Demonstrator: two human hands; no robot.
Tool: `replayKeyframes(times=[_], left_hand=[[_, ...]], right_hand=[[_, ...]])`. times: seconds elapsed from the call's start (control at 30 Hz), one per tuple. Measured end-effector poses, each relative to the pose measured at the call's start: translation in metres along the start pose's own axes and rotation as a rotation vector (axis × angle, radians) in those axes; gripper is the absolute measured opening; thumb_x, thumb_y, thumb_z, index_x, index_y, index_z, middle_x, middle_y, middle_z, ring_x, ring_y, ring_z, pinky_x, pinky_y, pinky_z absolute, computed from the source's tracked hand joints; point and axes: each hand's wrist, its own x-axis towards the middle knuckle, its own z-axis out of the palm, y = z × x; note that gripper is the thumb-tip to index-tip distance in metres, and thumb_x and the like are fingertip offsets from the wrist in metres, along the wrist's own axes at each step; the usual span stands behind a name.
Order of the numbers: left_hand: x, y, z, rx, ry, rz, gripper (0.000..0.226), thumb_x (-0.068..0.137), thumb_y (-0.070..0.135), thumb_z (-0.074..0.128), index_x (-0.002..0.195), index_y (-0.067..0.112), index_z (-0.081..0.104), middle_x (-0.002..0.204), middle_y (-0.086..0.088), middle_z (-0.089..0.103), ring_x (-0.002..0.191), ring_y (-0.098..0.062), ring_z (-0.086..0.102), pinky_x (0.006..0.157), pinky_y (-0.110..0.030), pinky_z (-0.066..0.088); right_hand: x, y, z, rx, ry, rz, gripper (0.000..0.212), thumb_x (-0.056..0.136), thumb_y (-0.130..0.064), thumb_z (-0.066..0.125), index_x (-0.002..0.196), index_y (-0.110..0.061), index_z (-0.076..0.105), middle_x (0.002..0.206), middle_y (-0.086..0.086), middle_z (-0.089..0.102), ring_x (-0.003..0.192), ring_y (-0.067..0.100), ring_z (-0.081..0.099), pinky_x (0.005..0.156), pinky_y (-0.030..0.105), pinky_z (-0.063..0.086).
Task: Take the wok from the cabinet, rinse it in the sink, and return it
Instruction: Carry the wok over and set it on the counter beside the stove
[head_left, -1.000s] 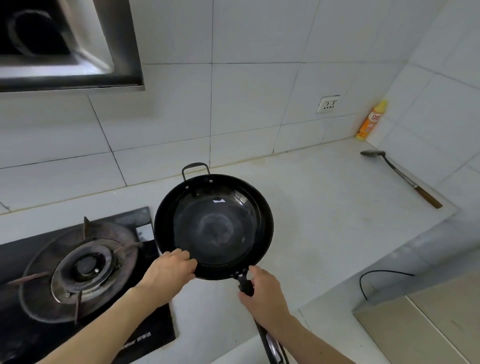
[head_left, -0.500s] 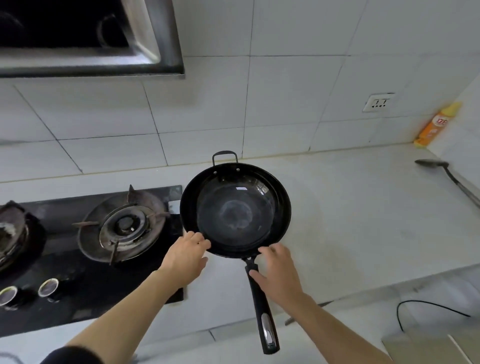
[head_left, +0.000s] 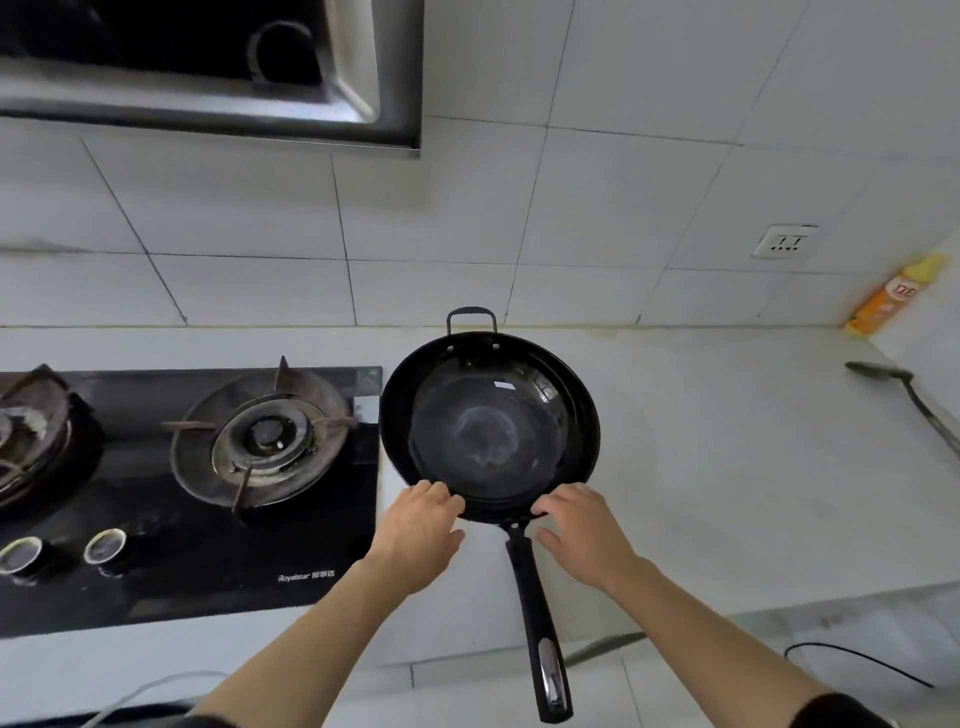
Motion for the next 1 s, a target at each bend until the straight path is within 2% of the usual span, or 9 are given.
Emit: replayKeyframes(times=[0.1, 0.27, 0.33, 0.4, 0.53, 0.63, 0.73, 1.0], left_hand=[[0.003, 0.006, 0.001, 0.021, 0.009, -0.045, 0.032, 0.098, 0.043, 0.051, 0.123, 0.024, 0.055, 0.117, 0.005, 0.056, 0.107, -0.016, 0.05, 0.095, -0.03, 0.042], [0.012, 0.03, 0.005, 0.015, 0.048, -0.093, 0.022, 0.097, 0.039, 0.053, 0.114, 0.027, 0.06, 0.11, 0.008, 0.057, 0.1, -0.014, 0.051, 0.09, -0.028, 0.044], [0.013, 0.043, 0.007, 0.018, 0.035, -0.11, 0.016, 0.094, 0.037, 0.059, 0.107, 0.027, 0.062, 0.104, 0.009, 0.058, 0.094, -0.014, 0.053, 0.08, -0.026, 0.045], [0.017, 0.055, 0.006, 0.036, 0.003, -0.154, 0.015, 0.095, 0.035, 0.058, 0.107, 0.025, 0.06, 0.104, 0.007, 0.056, 0.095, -0.015, 0.052, 0.072, -0.025, 0.037], [0.021, 0.067, 0.005, 0.054, 0.023, -0.241, 0.016, 0.095, 0.032, 0.058, 0.108, 0.022, 0.058, 0.105, 0.005, 0.056, 0.098, -0.017, 0.051, 0.071, -0.026, 0.031], [0.017, 0.069, 0.008, 0.068, -0.004, -0.241, 0.023, 0.087, 0.032, 0.068, 0.106, 0.025, 0.057, 0.098, 0.006, 0.057, 0.089, -0.017, 0.054, 0.07, -0.027, 0.037], [0.007, 0.065, 0.012, 0.094, -0.02, -0.246, 0.025, 0.077, 0.03, 0.078, 0.092, 0.029, 0.058, 0.084, 0.01, 0.054, 0.074, -0.013, 0.052, 0.062, -0.026, 0.043], [-0.027, 0.053, 0.012, 0.14, -0.012, -0.236, 0.026, 0.073, 0.03, 0.082, 0.083, 0.029, 0.059, 0.081, 0.011, 0.052, 0.071, -0.012, 0.051, 0.058, -0.026, 0.047]], right_hand=[[0.01, 0.012, 0.002, 0.053, 0.021, -0.044, 0.019, 0.087, -0.027, 0.064, 0.104, -0.02, 0.069, 0.099, -0.004, 0.063, 0.099, 0.016, 0.051, 0.092, 0.03, 0.043], [0.02, 0.052, 0.009, 0.12, 0.043, -0.167, 0.011, 0.085, -0.023, 0.07, 0.095, -0.018, 0.072, 0.093, -0.005, 0.063, 0.089, 0.014, 0.052, 0.081, 0.026, 0.046], [0.023, 0.068, 0.011, 0.159, 0.052, -0.225, 0.01, 0.085, -0.018, 0.071, 0.094, -0.017, 0.073, 0.091, -0.005, 0.064, 0.086, 0.015, 0.054, 0.079, 0.025, 0.047], [0.028, 0.077, 0.012, 0.175, 0.068, -0.287, 0.008, 0.084, -0.014, 0.071, 0.091, -0.018, 0.074, 0.087, -0.005, 0.064, 0.083, 0.015, 0.055, 0.077, 0.024, 0.047], [0.036, 0.084, 0.015, 0.233, 0.044, -0.324, 0.009, 0.087, -0.01, 0.067, 0.086, -0.018, 0.073, 0.083, -0.005, 0.061, 0.082, 0.016, 0.054, 0.075, 0.025, 0.045], [0.033, 0.083, 0.016, 0.241, 0.017, -0.356, 0.01, 0.089, -0.012, 0.064, 0.087, -0.017, 0.072, 0.084, -0.003, 0.059, 0.083, 0.016, 0.052, 0.074, 0.028, 0.046], [0.026, 0.075, 0.02, 0.243, 0.001, -0.367, 0.015, 0.091, -0.017, 0.056, 0.087, -0.018, 0.07, 0.084, -0.004, 0.057, 0.083, 0.016, 0.052, 0.072, 0.032, 0.048], [0.006, 0.046, 0.025, 0.239, -0.033, -0.372, 0.019, 0.092, -0.022, 0.05, 0.088, -0.021, 0.069, 0.087, -0.007, 0.056, 0.083, 0.013, 0.051, 0.074, 0.028, 0.042]])
